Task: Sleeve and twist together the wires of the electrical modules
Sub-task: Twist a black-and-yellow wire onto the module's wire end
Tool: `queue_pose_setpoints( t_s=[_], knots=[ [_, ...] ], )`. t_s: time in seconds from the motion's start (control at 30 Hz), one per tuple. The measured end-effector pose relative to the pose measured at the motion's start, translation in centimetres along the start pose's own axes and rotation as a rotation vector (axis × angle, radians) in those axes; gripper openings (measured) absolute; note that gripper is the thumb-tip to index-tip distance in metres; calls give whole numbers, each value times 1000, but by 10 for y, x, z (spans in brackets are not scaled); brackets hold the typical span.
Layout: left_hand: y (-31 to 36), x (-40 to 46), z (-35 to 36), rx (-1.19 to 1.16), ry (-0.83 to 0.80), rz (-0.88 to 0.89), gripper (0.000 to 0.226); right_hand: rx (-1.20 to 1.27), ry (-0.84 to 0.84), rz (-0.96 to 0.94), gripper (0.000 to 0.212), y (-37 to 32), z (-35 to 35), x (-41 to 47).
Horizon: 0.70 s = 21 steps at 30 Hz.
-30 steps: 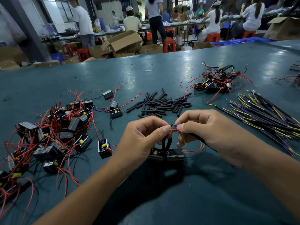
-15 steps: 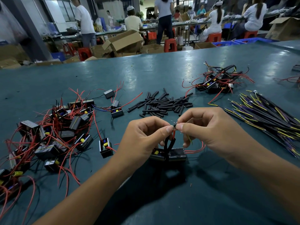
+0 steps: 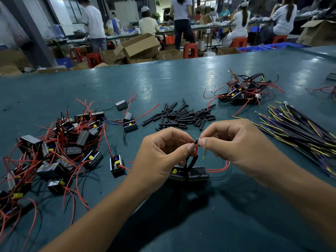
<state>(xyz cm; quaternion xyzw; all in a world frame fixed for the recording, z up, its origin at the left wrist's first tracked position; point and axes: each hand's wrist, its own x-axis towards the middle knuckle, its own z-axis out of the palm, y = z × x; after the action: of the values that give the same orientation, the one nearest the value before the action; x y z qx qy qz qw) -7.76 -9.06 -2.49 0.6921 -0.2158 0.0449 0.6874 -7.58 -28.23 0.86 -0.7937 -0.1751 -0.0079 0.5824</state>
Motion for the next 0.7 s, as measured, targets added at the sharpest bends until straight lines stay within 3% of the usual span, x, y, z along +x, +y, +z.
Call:
queue_pose_setpoints(
  t_s=[0.2, 0.7],
  knots=[
    [2, 0, 0, 2, 18, 3, 12, -12, -5, -20, 11, 0, 0, 1],
    [1, -1, 0, -51, 26, -20, 2, 142, -40, 30, 7, 8, 3, 3]
  ],
)
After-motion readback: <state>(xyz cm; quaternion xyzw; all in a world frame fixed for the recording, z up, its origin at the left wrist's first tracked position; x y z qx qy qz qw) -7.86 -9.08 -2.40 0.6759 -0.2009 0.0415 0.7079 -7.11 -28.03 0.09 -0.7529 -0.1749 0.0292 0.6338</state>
